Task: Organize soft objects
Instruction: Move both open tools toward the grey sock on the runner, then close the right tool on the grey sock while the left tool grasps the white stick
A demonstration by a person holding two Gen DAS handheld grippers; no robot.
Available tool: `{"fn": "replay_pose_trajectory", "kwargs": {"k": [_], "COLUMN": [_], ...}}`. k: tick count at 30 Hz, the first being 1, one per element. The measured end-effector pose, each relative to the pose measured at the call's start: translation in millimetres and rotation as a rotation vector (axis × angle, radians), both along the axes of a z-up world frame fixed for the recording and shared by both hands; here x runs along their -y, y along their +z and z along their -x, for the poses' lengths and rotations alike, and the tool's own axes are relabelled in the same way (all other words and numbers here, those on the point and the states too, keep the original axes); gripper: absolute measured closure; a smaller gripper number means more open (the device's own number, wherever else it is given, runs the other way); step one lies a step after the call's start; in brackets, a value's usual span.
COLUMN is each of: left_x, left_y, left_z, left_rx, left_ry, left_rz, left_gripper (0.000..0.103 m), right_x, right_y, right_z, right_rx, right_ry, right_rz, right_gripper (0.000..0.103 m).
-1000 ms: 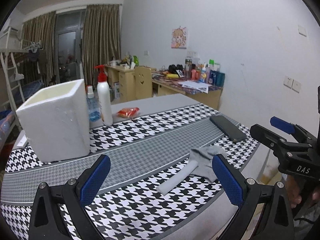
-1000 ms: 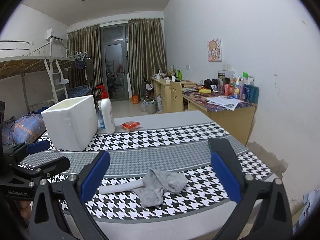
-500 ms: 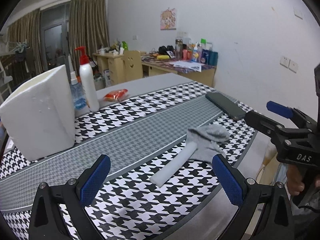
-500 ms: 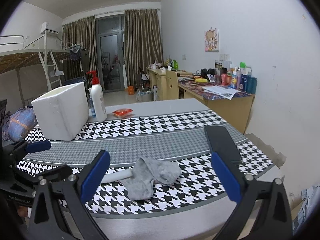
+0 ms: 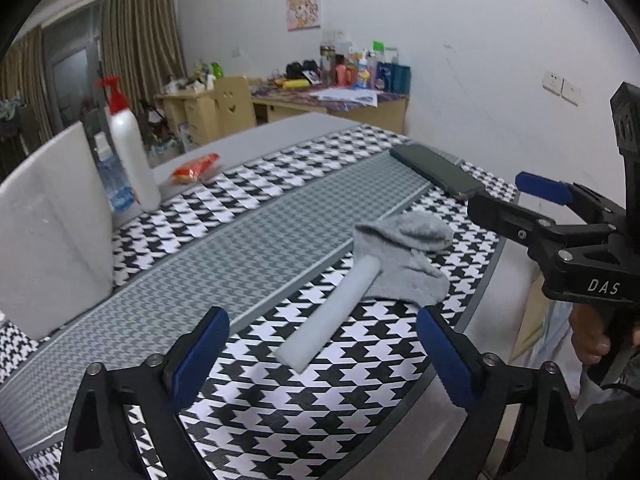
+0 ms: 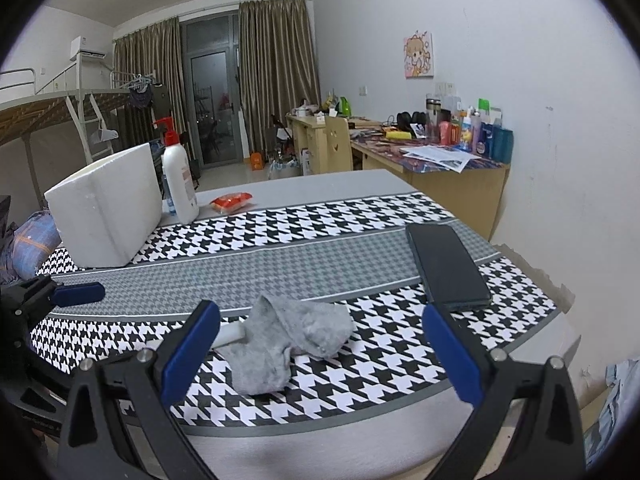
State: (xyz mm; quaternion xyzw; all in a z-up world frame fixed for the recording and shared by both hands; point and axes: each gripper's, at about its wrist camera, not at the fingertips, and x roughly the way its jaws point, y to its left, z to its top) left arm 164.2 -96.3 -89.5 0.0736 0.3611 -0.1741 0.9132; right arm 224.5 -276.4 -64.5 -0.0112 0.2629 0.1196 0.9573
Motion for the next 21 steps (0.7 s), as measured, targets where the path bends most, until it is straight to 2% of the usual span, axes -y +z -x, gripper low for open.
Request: {"fn": "replay_pose_trajectory", "kwargs": {"k": [3, 11, 18, 21], "left_x": [2.2, 6.6, 13.9, 13.9], "left_y": [-7.5, -16.0, -26.4, -29.3], "left_z": [-5.8, -13.7, -21.8, -25.7], "left_rx": [-0.032, -0.066, -0.102, -0.109], "left_ry": [-0.006, -0.044, -0.086, -0.086], "left_rz": [-0.01, -0.026, -0.062, -0.071], "left_gripper": [0.014, 0.033, 0.06, 0.063], "right_x": [-0.8, -4.7, -5.7, -6.3], "right_y": [-3.0, -9.6, -14.6, -16.1], "right_z": [-3.1, -12.2, -17.5, -19.4], "right_rx": [-0.013, -0.043, -0.07, -0.08], "right_ry": [0.004, 0.013, 0.014, 0.016], "right_rz": [0.004, 0.007, 0.009, 0.005], "right_gripper": [0.001, 0.001, 0.001, 0.001]}}
